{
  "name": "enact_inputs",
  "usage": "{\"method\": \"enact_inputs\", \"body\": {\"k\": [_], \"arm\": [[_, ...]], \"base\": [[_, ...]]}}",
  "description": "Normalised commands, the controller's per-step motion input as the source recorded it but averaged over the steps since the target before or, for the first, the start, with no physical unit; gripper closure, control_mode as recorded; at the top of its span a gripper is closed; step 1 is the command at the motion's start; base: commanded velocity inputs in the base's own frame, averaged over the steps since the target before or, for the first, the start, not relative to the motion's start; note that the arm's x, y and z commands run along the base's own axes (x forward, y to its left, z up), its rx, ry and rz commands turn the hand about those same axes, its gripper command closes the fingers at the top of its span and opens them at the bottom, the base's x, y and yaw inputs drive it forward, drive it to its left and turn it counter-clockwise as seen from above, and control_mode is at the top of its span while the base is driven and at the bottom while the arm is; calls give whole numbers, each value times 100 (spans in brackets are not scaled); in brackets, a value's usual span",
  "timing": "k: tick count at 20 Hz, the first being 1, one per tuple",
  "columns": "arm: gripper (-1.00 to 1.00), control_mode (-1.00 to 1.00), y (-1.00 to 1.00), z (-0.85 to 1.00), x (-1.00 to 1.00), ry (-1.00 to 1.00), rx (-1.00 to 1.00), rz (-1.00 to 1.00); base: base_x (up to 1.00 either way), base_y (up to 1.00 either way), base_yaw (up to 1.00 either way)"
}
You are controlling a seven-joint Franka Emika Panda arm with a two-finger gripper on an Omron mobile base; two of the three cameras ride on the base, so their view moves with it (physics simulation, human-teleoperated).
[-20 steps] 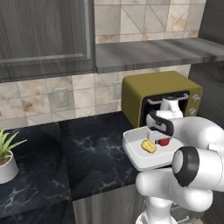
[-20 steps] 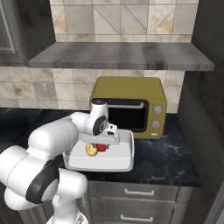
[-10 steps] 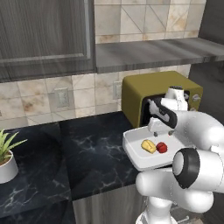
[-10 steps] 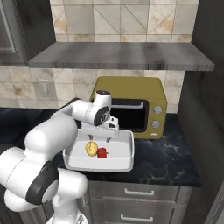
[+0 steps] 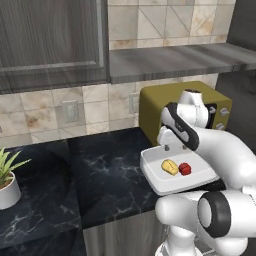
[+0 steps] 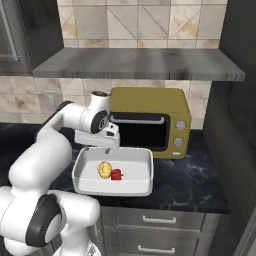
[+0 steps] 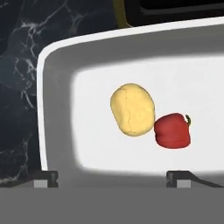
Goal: Take the potato and bell pepper out of the freezer and place them in the tupperware container on the counter. Then put the tupperware containing the vegetables back in the freezer.
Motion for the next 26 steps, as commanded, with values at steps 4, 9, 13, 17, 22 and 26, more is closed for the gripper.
{"method": "enact_inputs", "body": {"k": [4,9,13,17,22,26], "arm": [[-100,-100,19,-1,-36,3,-7,0],[-100,-100,39,-20,-20,6,-13,0],[-100,-100,44,-2,-3,3,-7,0],[-100,-100,37,0,-7,0,-2,0],[-100,-100,32,0,-4,4,0,0],[-100,-100,20,-31,0,7,-1,1]], "base": [[0,0,0],[0,0,0],[0,0,0],[0,0,0],[0,0,0],[0,0,0]]}}
